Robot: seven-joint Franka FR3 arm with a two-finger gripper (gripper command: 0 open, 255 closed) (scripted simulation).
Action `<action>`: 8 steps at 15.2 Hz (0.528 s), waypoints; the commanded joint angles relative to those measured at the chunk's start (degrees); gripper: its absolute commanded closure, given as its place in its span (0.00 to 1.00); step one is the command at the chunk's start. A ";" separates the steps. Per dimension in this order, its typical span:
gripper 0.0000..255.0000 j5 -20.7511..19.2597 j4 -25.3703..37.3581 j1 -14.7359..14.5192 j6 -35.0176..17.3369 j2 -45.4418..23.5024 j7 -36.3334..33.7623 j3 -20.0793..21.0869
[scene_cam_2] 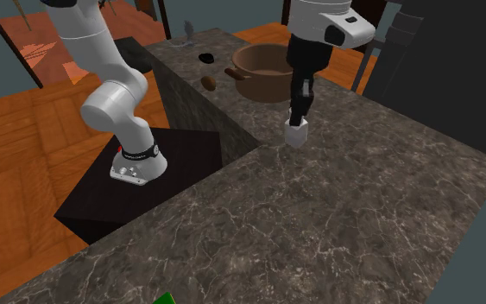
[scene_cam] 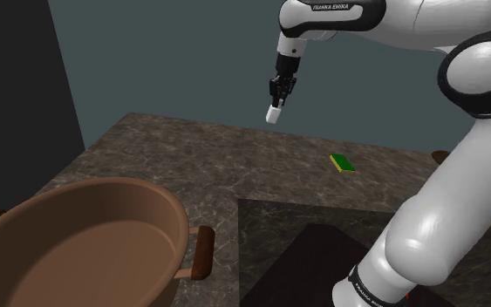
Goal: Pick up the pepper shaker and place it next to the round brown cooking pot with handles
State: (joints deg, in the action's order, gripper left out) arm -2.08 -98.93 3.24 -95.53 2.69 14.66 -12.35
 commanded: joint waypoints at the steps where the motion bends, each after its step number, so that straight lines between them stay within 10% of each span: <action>1: 1.00 -0.61 -3.92 -1.22 -0.41 3.49 -2.85 1.42; 8: 1.00 -0.66 -12.93 -4.80 -0.65 11.99 -12.09 6.94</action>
State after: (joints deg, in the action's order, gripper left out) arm -2.80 -110.63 -1.07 -96.30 13.37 3.94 -6.22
